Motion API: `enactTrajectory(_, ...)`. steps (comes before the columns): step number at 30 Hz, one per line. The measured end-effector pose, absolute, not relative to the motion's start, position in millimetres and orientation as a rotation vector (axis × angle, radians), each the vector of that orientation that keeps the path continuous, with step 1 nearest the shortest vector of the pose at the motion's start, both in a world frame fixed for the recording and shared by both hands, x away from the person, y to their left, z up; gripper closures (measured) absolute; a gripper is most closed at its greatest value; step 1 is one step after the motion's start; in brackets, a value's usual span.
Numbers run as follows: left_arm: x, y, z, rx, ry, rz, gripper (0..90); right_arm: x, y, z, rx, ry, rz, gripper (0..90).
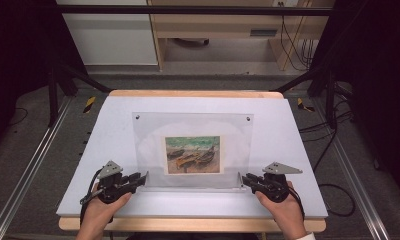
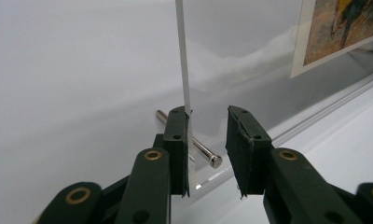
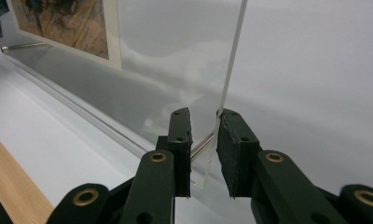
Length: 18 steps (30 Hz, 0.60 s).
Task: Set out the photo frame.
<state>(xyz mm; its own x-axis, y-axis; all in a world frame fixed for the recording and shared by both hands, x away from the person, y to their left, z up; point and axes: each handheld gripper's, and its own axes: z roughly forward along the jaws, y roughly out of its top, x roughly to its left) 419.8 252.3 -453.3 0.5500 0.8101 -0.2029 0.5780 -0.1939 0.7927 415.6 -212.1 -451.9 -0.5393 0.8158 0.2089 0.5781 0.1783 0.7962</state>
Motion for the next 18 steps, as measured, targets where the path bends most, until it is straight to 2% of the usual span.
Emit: enactTrajectory(18,413.5,249.2,-456.1,1.973,1.106,0.337,67.4,408.9,-209.5,-455.7,1.325,2.23,1.258,72.0)
